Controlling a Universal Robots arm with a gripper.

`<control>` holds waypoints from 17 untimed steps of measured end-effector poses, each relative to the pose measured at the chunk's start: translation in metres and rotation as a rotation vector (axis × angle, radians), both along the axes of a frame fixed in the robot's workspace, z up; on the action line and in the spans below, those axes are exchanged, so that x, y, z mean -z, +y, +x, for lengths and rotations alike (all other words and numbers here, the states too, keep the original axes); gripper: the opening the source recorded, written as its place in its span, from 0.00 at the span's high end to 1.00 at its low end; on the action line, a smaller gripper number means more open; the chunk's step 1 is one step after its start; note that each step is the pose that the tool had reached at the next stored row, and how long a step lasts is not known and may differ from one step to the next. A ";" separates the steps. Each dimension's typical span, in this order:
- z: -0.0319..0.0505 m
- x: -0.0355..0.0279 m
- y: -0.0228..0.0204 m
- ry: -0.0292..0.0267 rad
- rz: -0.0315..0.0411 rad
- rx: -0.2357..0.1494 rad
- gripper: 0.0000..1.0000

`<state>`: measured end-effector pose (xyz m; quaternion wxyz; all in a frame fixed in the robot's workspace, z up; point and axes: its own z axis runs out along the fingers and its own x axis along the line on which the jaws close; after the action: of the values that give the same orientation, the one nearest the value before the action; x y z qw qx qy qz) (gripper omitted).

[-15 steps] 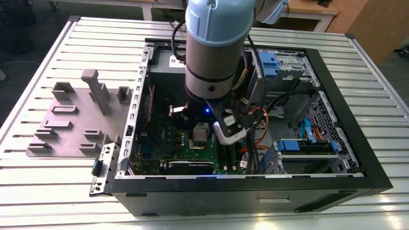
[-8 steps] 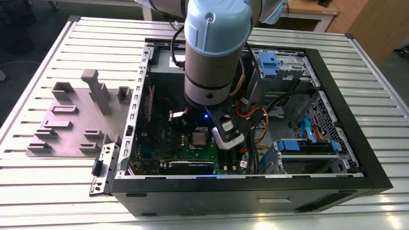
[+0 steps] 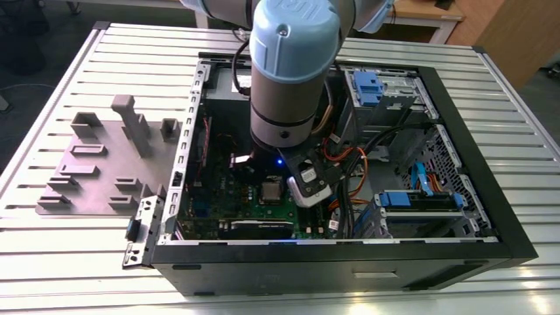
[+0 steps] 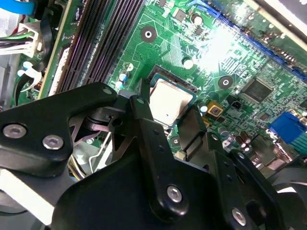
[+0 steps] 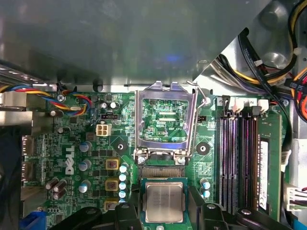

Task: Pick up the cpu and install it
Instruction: 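Place the cpu into insertion slot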

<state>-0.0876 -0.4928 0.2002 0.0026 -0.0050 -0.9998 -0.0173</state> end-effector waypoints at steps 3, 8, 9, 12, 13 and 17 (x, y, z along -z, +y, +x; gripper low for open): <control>-0.0001 0.0016 -0.0001 0.0001 -0.0002 0.001 0.53; -0.0010 0.0046 -0.0001 0.0000 -0.0001 0.001 0.53; -0.0013 0.0048 -0.0001 0.0001 -0.0001 0.001 0.53; -0.0020 0.0052 -0.0001 0.0001 -0.0001 0.001 0.53; -0.0020 0.0055 0.0000 0.0000 0.0001 0.001 0.53; -0.0021 0.0072 0.0000 0.0000 0.0017 0.001 0.53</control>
<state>-0.0897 -0.4928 0.1930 0.0027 -0.0056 -0.9998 -0.0181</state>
